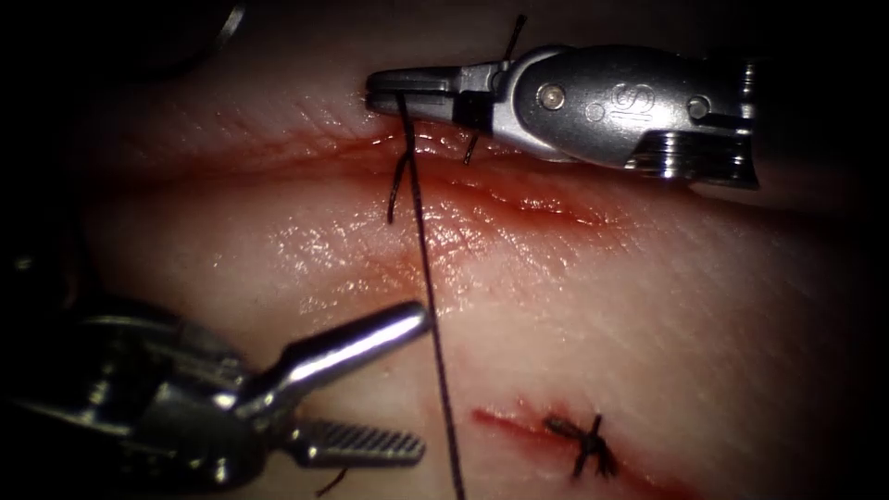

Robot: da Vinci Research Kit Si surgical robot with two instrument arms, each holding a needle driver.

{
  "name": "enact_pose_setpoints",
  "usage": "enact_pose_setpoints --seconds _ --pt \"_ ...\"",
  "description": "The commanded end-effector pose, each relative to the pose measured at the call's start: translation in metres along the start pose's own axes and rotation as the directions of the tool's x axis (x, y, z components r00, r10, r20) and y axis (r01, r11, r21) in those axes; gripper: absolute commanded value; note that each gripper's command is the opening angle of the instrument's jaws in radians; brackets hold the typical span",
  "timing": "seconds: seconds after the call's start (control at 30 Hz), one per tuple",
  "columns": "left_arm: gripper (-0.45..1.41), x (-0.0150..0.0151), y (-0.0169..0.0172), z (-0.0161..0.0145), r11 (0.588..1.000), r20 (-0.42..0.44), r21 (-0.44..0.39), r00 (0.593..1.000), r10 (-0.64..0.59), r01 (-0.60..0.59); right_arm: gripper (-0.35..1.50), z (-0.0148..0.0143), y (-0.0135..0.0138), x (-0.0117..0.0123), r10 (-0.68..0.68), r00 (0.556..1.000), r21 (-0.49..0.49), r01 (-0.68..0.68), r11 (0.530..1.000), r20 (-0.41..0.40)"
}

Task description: Wound Closure

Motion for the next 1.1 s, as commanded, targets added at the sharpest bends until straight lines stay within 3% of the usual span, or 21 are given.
enact_pose_setpoints --seconds 0.03,0.13,0.43,0.57,0.83,0.93,1.0,1.03,1.1 --pt "0.66 -0.0001 0.0004 0.0010 1.000 -0.003 0.002 1.000 0.002 -0.002 -0.35 0.0009 0.0005 -0.0001 0.002 1.000 -0.001 -0.002 1.000 -0.001" --pt "0.54 -0.0001 0.0012 0.0023 1.000 0.002 -0.001 1.000 0.010 -0.010 -0.35 0.0010 0.0004 0.0000 0.002 1.000 -0.002 -0.002 1.000 -0.004" --pt "0.49 0.0007 0.0027 0.0049 0.999 -0.022 -0.038 0.999 0.026 -0.027 -0.35 0.0011 0.0001 0.0002 0.001 1.000 -0.002 -0.001 1.000 -0.007" --pt "0.37 0.0011 0.0025 0.0046 0.999 -0.028 -0.040 0.999 0.031 -0.032 -0.35 0.0011 0.0001 0.0002 0.000 1.000 -0.002 0.000 1.000 -0.007" --pt "0.39 0.0021 0.0022 0.0034 0.998 -0.039 -0.044 0.998 0.045 -0.047 -0.35 0.0012 0.0003 0.0000 0.001 1.000 -0.005 -0.001 1.000 -0.005" --pt "0.19 0.0027 0.0023 0.0035 0.998 -0.047 -0.045 0.998 0.046 -0.048 -0.35 0.0013 0.0003 0.0001 0.007 1.000 -0.005 -0.007 1.000 -0.005" --pt "-0.32 0.0029 0.0021 0.0034 0.998 -0.047 -0.045 0.998 0.044 -0.046 -0.35 0.0013 0.0002 0.0001 0.007 1.000 -0.008 -0.007 1.000 -0.005" --pt "-0.45 0.0028 0.0021 0.0034 0.998 -0.048 -0.045 0.998 0.043 -0.045 -0.35 0.0012 0.0002 0.0002 0.007 1.000 -0.008 -0.007 1.000 -0.006" --pt "-0.45 0.0027 0.0020 0.0033 0.998 -0.050 -0.046 0.998 0.043 -0.045 -0.35 0.0012 0.0001 0.0002 0.007 1.000 -0.007 -0.007 1.000 -0.006"
